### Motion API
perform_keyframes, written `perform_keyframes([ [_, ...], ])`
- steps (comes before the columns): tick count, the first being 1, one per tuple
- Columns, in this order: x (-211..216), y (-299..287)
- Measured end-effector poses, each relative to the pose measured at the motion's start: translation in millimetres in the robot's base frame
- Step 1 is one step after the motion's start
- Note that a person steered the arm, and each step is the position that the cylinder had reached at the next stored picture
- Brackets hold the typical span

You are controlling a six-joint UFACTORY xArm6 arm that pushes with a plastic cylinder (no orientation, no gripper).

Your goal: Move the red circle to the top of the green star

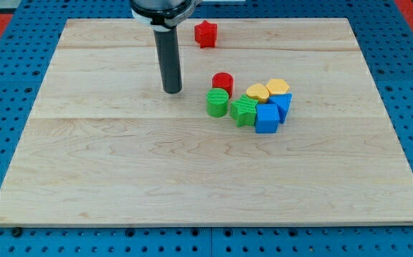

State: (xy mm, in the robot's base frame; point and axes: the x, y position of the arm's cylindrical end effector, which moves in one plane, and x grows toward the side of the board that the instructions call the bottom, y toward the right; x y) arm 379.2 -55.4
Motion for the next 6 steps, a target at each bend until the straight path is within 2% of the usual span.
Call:
perform_keyframes([
  [2,-26,51],
  [5,-18,76],
  [6,-18,15],
])
